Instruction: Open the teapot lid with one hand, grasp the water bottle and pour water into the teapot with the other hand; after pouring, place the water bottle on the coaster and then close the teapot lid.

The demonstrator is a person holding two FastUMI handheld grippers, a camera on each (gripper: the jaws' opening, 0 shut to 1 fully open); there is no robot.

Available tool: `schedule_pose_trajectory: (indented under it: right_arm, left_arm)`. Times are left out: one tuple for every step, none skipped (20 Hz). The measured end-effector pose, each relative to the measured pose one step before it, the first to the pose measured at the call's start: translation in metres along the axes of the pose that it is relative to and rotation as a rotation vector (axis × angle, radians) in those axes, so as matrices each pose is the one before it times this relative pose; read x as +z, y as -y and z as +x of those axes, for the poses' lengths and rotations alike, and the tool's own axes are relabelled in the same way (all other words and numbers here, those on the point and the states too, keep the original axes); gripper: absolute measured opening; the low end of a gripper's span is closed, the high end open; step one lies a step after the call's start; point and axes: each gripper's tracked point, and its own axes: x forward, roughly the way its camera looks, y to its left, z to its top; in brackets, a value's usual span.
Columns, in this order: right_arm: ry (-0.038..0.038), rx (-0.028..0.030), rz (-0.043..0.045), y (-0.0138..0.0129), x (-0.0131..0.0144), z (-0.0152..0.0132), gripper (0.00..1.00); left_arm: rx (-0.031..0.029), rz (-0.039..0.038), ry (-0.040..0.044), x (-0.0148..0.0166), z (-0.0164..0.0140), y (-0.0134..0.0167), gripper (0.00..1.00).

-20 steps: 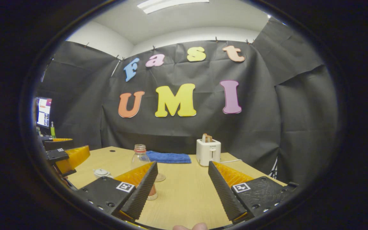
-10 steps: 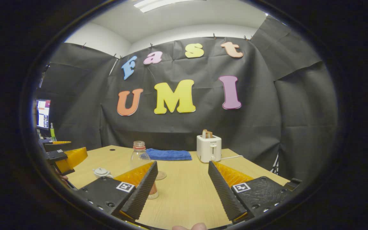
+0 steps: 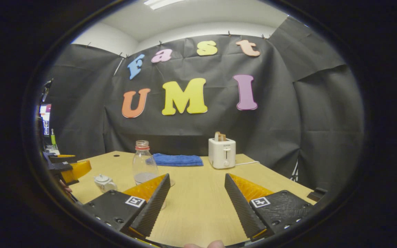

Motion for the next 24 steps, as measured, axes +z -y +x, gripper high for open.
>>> schedule_pose_trajectory:
  right_arm:
    - [-0.0105,-0.00475,0.00252,0.00185,-0.00339,0.0023,0.95]
    - [-0.00862,-0.00266,0.00172,0.00173,-0.00281,0.00207,0.95]
    - [-0.00524,-0.00452,0.00157,0.00118,-0.00193,0.00199,0.95]
    - [-0.00004,-0.00524,-0.00011,0.00243,-0.00044,0.00121,0.95]
    - [-0.00067,-0.00674,-0.00339,0.003,-0.00204,0.00165,0.97]
    - [-0.00524,-0.00596,-0.00313,0.00275,-0.00176,0.00229,0.97]
    - [-0.0089,-0.00357,-0.00069,0.00177,-0.00411,0.00177,0.97]
    - [-0.00882,-0.00352,0.00263,0.00242,-0.00331,0.00197,0.95]
    - [-0.00762,-0.00326,0.00499,0.00158,-0.00203,0.00218,0.97]
    - [-0.00583,-0.00307,0.00681,0.0017,-0.00139,0.00182,0.97]
    - [-0.00351,-0.00264,0.00457,0.00131,-0.00133,0.00139,0.97]
    - [-0.00201,-0.00293,0.002,0.00087,0.0001,0.0012,0.97]
    - [-0.00224,-0.00174,0.00022,0.00042,-0.00068,0.00161,0.97]
    - [-0.00122,-0.00095,-0.0014,0.00077,-0.00091,0.00117,0.95]
    - [-0.0021,-0.00142,-0.00355,-0.00017,-0.00187,0.00096,0.95]
    - [-0.00317,-0.00168,-0.00335,0.00055,-0.00135,0.00135,0.97]
    - [-0.00432,-0.00072,-0.00064,0.00067,-0.0014,0.00169,0.95]
    - [-0.00544,0.00065,0.00024,0.0001,-0.00134,0.00156,0.97]
    - [-0.00354,-0.00067,0.00146,0.00059,-0.00158,0.00075,0.95]
    - [-0.00199,-0.00073,0.0015,0.00041,-0.00072,0.00081,0.97]
    - [-0.00145,-0.00078,0.00054,0.0008,-0.00062,0.00074,0.95]
    - [-0.00123,0.00061,-0.00141,-0.00027,-0.00034,0.00039,0.97]
    - [0.003,0.00063,-0.00421,-0.00034,0.00081,0.0004,0.97]
    - [0.00459,0.00178,-0.01006,-0.00126,0.00183,-0.00003,0.95]
  left_arm:
    - [0.00164,0.00404,-0.014,-0.00414,0.00539,-0.00338,0.98]
    - [0.00372,0.00735,-0.01052,-0.00326,0.00607,-0.00258,0.98]
    - [0.00152,0.00689,-0.01368,-0.0039,0.00565,-0.00014,0.98]
    - [0.00346,0.00199,-0.0123,-0.00404,0.00459,0.00019,0.98]
    - [0.0072,0.00472,-0.01333,-0.00483,0.00487,-0.00216,0.98]
    - [0.00333,0.00584,-0.01005,-0.0035,0.00399,-0.00038,0.98]
    - [0.00119,0.00624,-0.01057,-0.00383,0.00482,-0.00013,0.96]
    - [0.00564,0.00235,-0.01085,-0.00268,0.00443,-0.00139,0.93]
    - [0.0057,-0.00091,-0.01066,-0.00281,0.00367,-0.00135,0.88]
    - [-0.00231,-0.00279,-0.00715,-0.00138,0.00271,-0.00014,0.81]
    - [-0.00012,-0.00124,-0.00856,-0.00162,0.00413,0.00083,0.77]
    - [0.00175,0.00064,-0.01037,-0.00134,0.00378,-0.00113,0.72]
    - [0.00282,0.00022,-0.01086,-0.00161,0.00188,-0.00118,0.7]
    - [0.00349,0.0006,-0.01303,-0.00242,0.00247,-0.00061,0.65]
    - [-0.00089,0.00236,-0.01263,-0.0021,0.00408,0.00098,0.62]
    - [-0.00232,0.00181,-0.00923,-0.00272,0.00208,0.00046,0.57]
    - [0.00008,0.00225,-0.00563,-0.00124,0.00138,0.00045,0.54]
    - [-0.00106,0.00066,-0.00117,-0.00041,0.00016,0.00056,0.5]
    - [-0.00208,0.00195,0.0016,0.00137,0.0021,0.00015,0.49]
    - [0.00076,0.00236,-0.00126,0.00024,0.00077,-0.00002,0.46]
    - [0.00187,0.00505,-0.00053,0.00066,0.00135,0.00044,0.45]
    - [0.00224,0.00455,-0.00025,0.00017,0.00118,0.0001,0.46]
    - [0.0025,0.00633,-0.0008,-0.00032,0.00102,-0.00044,0.38]
    - [0.00158,0.00783,-0.00182,-0.00012,0.00086,-0.00056,0.31]
